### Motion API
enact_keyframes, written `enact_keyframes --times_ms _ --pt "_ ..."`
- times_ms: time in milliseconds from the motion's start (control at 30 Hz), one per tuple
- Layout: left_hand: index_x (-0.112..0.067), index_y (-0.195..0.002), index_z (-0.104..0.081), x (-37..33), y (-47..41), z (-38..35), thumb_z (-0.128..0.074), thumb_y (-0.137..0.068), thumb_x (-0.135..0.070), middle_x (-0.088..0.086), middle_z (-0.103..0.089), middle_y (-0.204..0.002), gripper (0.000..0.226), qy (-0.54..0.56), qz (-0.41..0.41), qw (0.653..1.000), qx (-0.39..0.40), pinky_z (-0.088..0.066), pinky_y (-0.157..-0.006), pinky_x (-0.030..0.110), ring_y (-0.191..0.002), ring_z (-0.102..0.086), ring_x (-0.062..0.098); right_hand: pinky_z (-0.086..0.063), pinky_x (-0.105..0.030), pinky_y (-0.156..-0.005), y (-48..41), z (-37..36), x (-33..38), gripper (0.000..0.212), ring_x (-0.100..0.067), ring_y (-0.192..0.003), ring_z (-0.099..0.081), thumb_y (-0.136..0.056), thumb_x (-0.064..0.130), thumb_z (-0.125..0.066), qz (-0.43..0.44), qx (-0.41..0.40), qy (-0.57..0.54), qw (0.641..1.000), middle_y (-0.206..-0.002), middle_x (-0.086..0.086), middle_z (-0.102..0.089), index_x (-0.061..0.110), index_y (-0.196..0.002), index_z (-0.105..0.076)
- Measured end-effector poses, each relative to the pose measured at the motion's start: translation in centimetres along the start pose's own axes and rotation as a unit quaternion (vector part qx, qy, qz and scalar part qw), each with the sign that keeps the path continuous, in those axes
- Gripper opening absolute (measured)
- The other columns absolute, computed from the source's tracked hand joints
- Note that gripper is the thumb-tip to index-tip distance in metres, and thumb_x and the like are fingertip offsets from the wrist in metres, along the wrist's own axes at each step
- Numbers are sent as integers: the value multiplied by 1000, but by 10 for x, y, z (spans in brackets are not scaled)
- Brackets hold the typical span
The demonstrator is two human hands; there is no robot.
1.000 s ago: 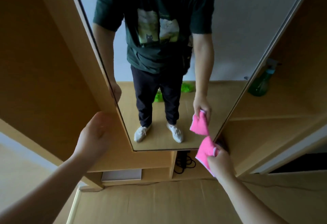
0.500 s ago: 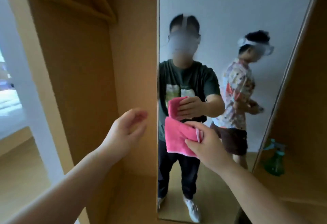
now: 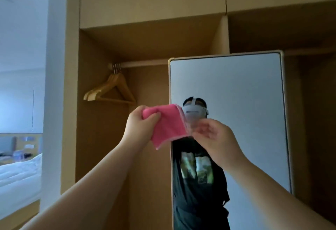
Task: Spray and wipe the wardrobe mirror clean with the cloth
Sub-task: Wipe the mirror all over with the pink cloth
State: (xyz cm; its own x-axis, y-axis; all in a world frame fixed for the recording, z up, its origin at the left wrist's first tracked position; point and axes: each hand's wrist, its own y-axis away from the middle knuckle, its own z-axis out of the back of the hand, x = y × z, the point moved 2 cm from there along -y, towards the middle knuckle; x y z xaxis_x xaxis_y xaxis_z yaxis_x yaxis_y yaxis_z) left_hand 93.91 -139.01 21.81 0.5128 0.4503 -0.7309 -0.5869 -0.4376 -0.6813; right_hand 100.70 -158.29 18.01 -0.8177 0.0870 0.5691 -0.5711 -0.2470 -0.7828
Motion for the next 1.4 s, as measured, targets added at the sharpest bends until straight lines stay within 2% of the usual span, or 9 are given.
enact_keyframes --times_ms 267,400,533,700,800,900,1033,1167,1400 --pt "-11 -110 -55 -46 -85 8 -45 -91 -7 4 -62 -93 22 -30 26 988 -152 -56 -70 34 -84 -65 21 -55 -30 -84 -37 34 25 20 -6 -83 -67 -91 13 -60 33 -49 70 996 -95 6 -68 17 -110 -66" --pt "-7 -119 -54 -62 -110 -15 -50 -89 -9 7 -61 -98 29 -55 28 988 -139 -54 -78 37 -95 -62 29 -54 -23 -85 -35 42 24 21 -1 -87 -65 -91 11 -59 49 -39 65 996 -96 13 -66 21 -108 -65" --pt "-16 -88 -52 -74 -126 -52 -51 -90 -8 -1 -55 -82 8 -14 14 995 -101 -53 -69 34 -79 -59 22 -56 -29 -85 -38 59 15 20 -3 -82 -68 -92 12 -59 55 -41 69 995 -88 9 -70 29 -102 -63" --pt "-8 -121 -45 -68 -135 -79 -45 -96 -29 4 -57 -96 32 60 65 990 -106 -46 -66 28 -80 -57 18 -57 -38 -85 -53 94 -8 18 -9 -88 -68 -93 19 -56 52 -69 110 990 -92 8 -71 25 -106 -67" --pt "-18 -97 -51 -67 -136 -87 -43 -99 -36 -1 -51 -75 20 73 110 989 -71 -46 -42 19 -59 -49 10 -53 -14 -75 -60 118 -14 15 4 -81 -63 -94 12 -55 59 -110 155 980 -90 8 -69 23 -97 -64" --pt "-19 -101 -51 -67 -141 -95 -42 -98 -39 -1 -53 -78 22 40 82 993 -76 -44 -66 28 -66 -52 12 -36 6 -67 -62 140 -13 20 13 -74 -53 -94 4 -53 60 -171 183 966 -96 4 -62 11 -108 -64" --pt "-16 -120 -51 -60 -147 -101 -37 -94 -43 6 -60 -103 40 -28 50 993 -103 -45 -90 36 -96 -59 25 -36 -6 -76 -65 173 -31 35 -5 -96 -51 -96 12 -53 29 -250 232 940 -124 -7 -57 10 -130 -54" --pt "-16 -113 -48 -60 -147 -103 -36 -96 -39 4 -56 -96 30 -47 44 992 -105 -44 -82 34 -91 -57 22 -42 -31 -92 -68 186 -52 47 -27 -122 -52 -98 28 -51 -50 -259 232 936 -138 -12 -48 12 -141 -41" --pt "-16 -95 -54 -50 -146 -97 -45 -82 -4 -1 -55 -76 20 -73 -23 995 -69 -52 -64 35 -68 -58 22 -35 -20 -53 -70 178 -66 22 -19 -65 -49 -97 19 -51 -62 -243 171 953 -72 -4 -48 -3 -96 -50"
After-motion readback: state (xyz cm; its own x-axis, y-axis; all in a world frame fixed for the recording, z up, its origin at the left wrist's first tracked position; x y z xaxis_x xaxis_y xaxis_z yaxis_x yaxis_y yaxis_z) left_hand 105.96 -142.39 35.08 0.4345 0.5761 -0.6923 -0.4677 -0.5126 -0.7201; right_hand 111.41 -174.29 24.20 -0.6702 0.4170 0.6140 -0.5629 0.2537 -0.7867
